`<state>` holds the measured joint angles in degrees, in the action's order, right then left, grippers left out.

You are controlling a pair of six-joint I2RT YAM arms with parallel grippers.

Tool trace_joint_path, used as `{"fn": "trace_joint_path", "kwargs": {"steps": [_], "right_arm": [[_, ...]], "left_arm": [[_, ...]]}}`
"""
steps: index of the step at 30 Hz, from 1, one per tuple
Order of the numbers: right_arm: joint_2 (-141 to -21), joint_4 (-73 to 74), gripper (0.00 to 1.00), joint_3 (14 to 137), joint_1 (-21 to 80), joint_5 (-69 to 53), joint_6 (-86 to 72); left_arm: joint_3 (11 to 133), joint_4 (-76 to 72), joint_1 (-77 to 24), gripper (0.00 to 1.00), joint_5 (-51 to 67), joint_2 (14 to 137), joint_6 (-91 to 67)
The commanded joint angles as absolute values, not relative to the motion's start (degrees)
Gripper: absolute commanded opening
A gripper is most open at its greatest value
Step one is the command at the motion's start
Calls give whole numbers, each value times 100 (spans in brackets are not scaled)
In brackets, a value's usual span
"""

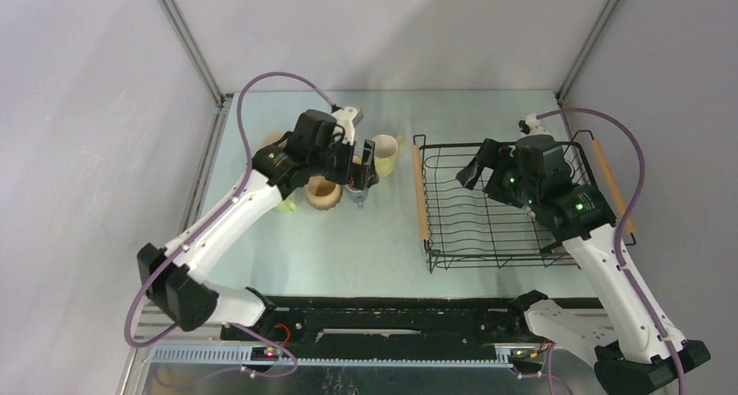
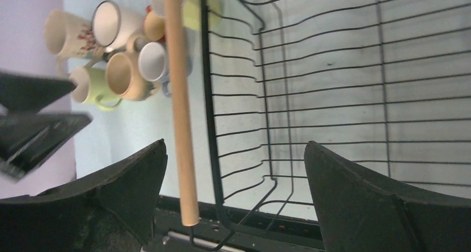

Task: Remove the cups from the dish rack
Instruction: Unload the cup from the dish rack.

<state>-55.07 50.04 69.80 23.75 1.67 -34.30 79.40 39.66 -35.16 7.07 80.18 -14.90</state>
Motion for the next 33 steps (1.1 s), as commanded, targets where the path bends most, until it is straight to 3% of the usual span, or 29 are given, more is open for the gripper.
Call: {"fn": "trace_joint_path", "kwargs": {"steps": [1,12,33], "right_arm": [[-5500,5415,100,6986,2169,1133,-3891],[-5982,5509,98,6833,1362,1770,-4946],[-7474,4842,70,6157,-313,2515,-6448]], "left_arm": [[7292,3725,-3619,100,1133,7387,-1573],[6287,3319,-3736,100,1417,6443,-1625],[5864,3016,-3746,100,1567,6162,-1739]]}}
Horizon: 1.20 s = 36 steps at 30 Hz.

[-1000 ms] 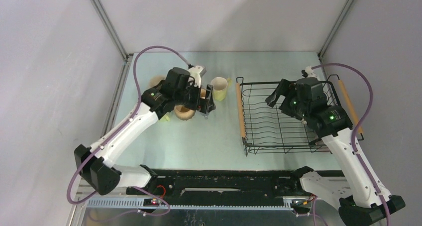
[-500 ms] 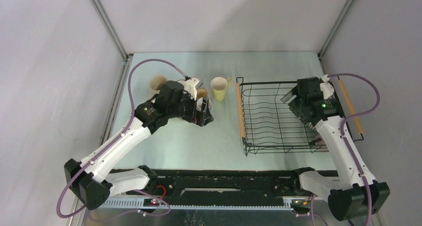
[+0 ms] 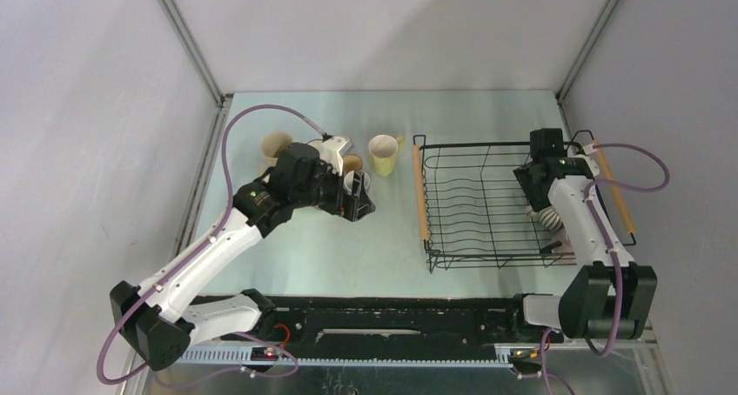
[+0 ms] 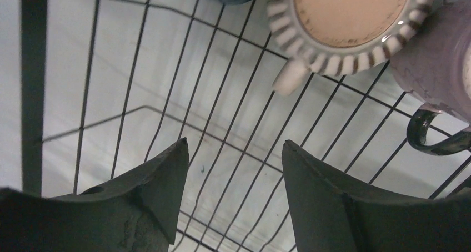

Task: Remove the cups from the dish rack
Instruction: Unload the cup from the dish rack.

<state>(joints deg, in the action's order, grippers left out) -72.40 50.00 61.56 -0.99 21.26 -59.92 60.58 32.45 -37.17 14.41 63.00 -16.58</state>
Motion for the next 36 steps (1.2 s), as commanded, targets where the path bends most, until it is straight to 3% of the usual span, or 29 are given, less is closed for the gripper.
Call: {"fn": "trace_joint_path", "kwargs": {"steps": [1,27,36], "right_arm": [[-7559,4835,69,6158,-353,2540,-6479],[-9217,4708,61,6161,-677,3026,-6723],[-9504,4863,46,6159,-672,3238,-6833]], "left_arm": [[5863,3015,-3751,100,1571,6162,-1740],[5820,2980,-3754,100,1536,6214,-1767],[5810,2977,-3779,100,1531,6205,-1775]]}}
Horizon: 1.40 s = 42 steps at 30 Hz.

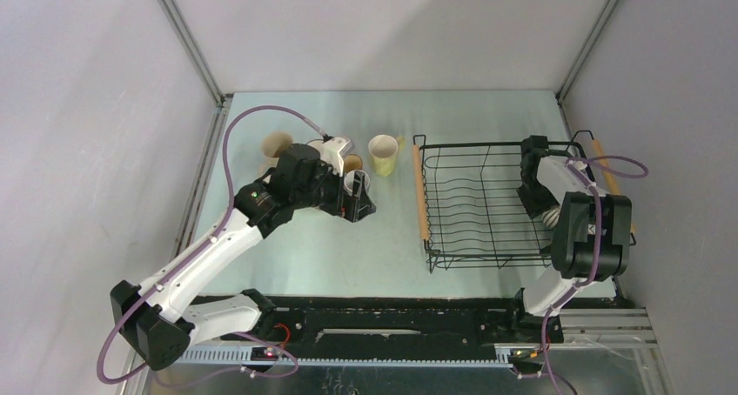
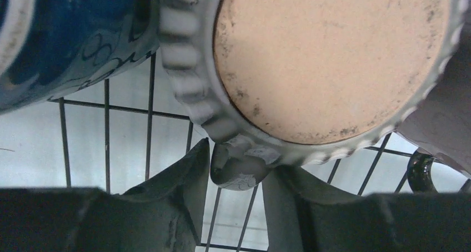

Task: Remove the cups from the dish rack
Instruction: Unload the cup from the dish rack.

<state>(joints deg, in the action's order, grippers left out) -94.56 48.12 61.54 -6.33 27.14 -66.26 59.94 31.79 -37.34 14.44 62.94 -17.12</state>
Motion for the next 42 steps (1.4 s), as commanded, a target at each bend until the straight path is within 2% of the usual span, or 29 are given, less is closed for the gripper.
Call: {"fn": "trace_joint_path", "kwargs": {"steps": [1,9,12,13,32,42], "right_arm": [[-9506,4878,41,6160,-675,3257,-6825],[-9325,5133,16,6161,-531,3548,-6988],[-9236,5292,1,6160,-511,3552,-7128],[-9191,5332,0,6161,-498,3547,-7171],[-8297,5761,0,6160,-262,3577,-7548],[-7768,5693,0,6161,-56,3482,-7204]], "left_arm": [[5811,2971,-3787,100,1532,6205,-1775],[5811,2962,-3801,100,1550,6205,-1784],[5806,2967,-3813,100,1546,6205,-1784],[5805,2965,-3815,100,1543,6203,-1784],[5817,2974,-3835,100,1444,6214,-1756],[5801,2997,-3836,100,1318,6145,-1690]]}}
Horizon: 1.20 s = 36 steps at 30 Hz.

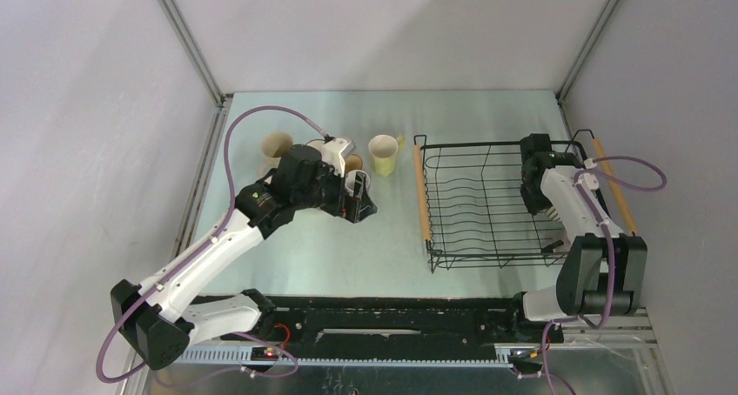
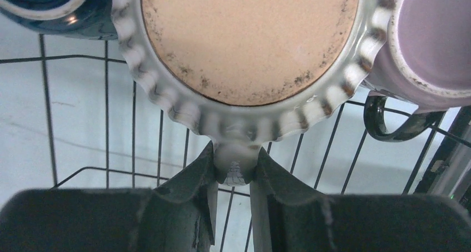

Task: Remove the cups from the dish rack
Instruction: Unload the cup from the dish rack.

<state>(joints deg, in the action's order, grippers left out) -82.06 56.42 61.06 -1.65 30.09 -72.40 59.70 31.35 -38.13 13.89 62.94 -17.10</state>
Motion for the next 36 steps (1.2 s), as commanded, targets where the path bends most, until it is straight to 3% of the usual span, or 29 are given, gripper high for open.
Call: {"fn": "trace_joint_path", "kwargs": {"steps": [1,20,36], "right_arm": [[-7710,5715,0,6161,-31,3472,-7177],[-6505,5599,0,6154,448,2958,-6100],[-5784,4669,0,6589,1118,1418,-4518]], "left_arm": [[5801,2990,-3839,100,1318,6136,-1681],[6318,2692,-3835,100,1703,6355,-2169],[7474,1803,-3829,100,2059,7431,-3252]]}}
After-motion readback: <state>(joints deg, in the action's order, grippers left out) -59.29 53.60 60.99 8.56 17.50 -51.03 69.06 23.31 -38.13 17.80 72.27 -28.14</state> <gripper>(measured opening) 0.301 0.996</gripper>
